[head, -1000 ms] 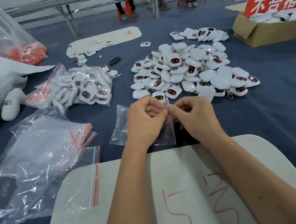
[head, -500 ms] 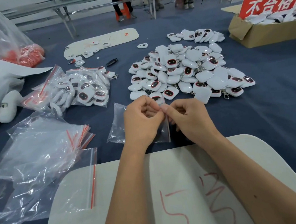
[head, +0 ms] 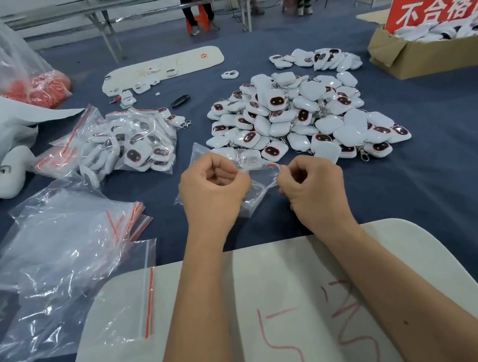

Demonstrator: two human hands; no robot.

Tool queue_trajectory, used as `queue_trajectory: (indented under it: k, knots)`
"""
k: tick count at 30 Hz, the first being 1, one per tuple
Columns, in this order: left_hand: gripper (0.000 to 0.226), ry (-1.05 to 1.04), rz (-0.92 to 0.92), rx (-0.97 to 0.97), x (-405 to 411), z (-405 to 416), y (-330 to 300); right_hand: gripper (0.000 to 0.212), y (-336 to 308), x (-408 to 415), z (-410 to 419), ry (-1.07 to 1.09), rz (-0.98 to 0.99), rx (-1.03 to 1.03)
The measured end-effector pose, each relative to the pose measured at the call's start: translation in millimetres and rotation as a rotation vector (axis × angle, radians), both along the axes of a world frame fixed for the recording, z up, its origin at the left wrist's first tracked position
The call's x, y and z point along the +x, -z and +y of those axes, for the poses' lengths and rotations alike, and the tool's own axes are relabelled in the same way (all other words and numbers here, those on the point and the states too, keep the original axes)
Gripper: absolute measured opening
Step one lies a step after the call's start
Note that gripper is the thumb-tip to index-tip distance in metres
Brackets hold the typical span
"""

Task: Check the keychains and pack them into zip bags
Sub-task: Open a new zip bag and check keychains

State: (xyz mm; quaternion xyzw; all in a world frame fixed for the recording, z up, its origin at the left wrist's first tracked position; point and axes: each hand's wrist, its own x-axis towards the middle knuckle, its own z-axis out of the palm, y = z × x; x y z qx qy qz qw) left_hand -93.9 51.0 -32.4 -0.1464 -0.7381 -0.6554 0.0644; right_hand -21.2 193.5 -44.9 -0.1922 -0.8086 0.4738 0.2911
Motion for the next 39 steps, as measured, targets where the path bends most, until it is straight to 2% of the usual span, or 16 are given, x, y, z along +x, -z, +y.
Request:
queue_trajectory:
  k: [4, 7, 10, 13, 16, 20, 26, 28, 31, 36, 39]
  knots:
    - [0.022, 0.058, 0.045, -0.018, 9, 12, -4, 0.010, -3, 0, -5, -0.125, -0.048, -0.065]
    - [0.019, 0.050, 0.081, 0.013, 18, 23, -6, 0.015, -5, 1, -3, -0.219, -0.055, -0.183]
    - [0.016, 0.025, 0.099, 0.041, 20, 26, -6, 0.019, -5, 2, 0, -0.180, -0.023, -0.199]
    - [0.035, 0.118, 0.055, -0.116, 18, 26, 1, 0.018, -3, 2, 0, -0.151, 0.001, -0.137]
    - [0.034, 0.099, 0.040, -0.179, 14, 24, 6, 0.021, -1, 1, 0, -0.144, 0.036, -0.110]
    - [0.027, 0.020, 0.098, -0.264, 12, 18, 3, 0.025, 1, 1, -1, -0.139, 0.043, -0.100]
    - [0.024, -0.057, 0.335, -0.227, 3, -14, -21, 0.019, 0, 2, 7, 0.014, -0.013, -0.188]
    - [0.023, -0.064, 0.348, -0.175, 4, -16, -22, 0.015, -2, 2, 2, -0.061, -0.025, -0.179]
    - [0.022, -0.029, 0.368, -0.115, 12, -3, -24, 0.011, -4, 2, -4, -0.267, 0.028, -0.300]
    - [0.028, -0.012, 0.426, -0.213, 23, 23, -15, 0.037, -3, 0, -2, -0.346, 0.002, -0.277]
    - [0.031, -0.025, 0.417, -0.244, 29, 33, -10, 0.037, -5, 0, -6, -0.371, -0.032, -0.306]
